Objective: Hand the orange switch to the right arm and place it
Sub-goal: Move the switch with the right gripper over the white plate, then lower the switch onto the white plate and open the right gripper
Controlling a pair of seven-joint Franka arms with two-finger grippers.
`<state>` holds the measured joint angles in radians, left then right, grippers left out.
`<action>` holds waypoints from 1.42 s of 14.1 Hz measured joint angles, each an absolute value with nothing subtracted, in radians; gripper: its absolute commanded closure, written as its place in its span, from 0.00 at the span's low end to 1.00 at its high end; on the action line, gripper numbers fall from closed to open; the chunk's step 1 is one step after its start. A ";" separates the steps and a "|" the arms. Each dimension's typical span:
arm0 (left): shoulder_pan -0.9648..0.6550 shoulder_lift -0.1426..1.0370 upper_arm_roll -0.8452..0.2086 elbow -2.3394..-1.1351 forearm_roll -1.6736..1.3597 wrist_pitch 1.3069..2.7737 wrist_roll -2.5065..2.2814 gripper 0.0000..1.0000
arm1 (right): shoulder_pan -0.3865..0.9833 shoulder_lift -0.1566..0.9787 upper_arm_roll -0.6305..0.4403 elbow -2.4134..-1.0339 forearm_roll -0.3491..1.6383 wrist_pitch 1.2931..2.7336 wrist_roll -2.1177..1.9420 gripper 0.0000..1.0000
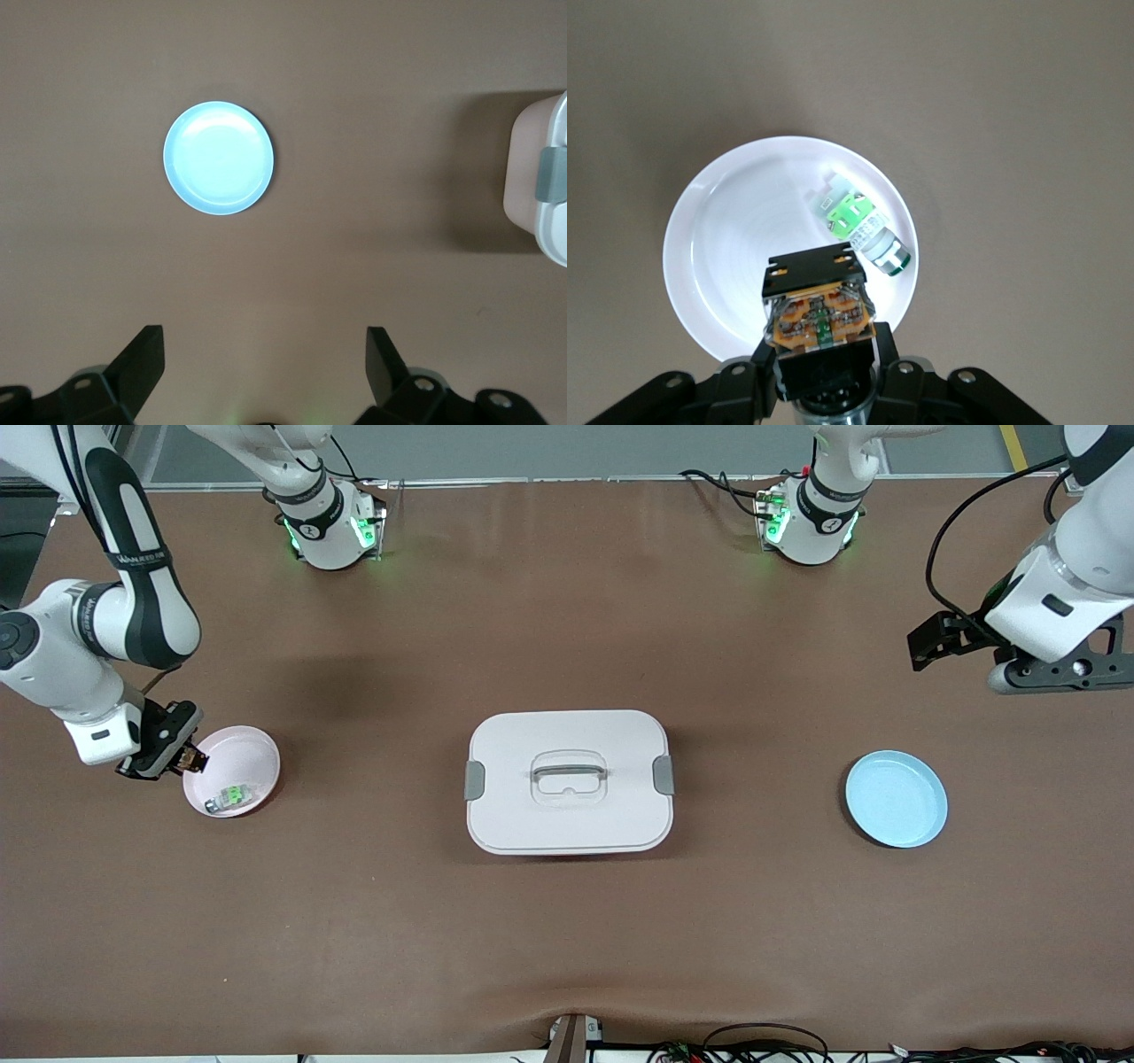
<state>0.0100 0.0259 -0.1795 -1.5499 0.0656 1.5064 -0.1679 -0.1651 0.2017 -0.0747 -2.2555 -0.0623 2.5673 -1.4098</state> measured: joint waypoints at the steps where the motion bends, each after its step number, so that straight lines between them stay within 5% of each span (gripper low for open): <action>1: 0.009 0.020 -0.176 -1.555 0.065 1.506 -0.165 0.00 | -0.167 0.216 -0.075 -2.263 -0.062 2.580 -1.443 0.95; 20: 0.005 -0.004 -0.172 -1.561 0.045 1.510 -0.161 0.00 | -0.178 0.351 -0.072 -2.319 -0.062 2.673 -1.540 0.80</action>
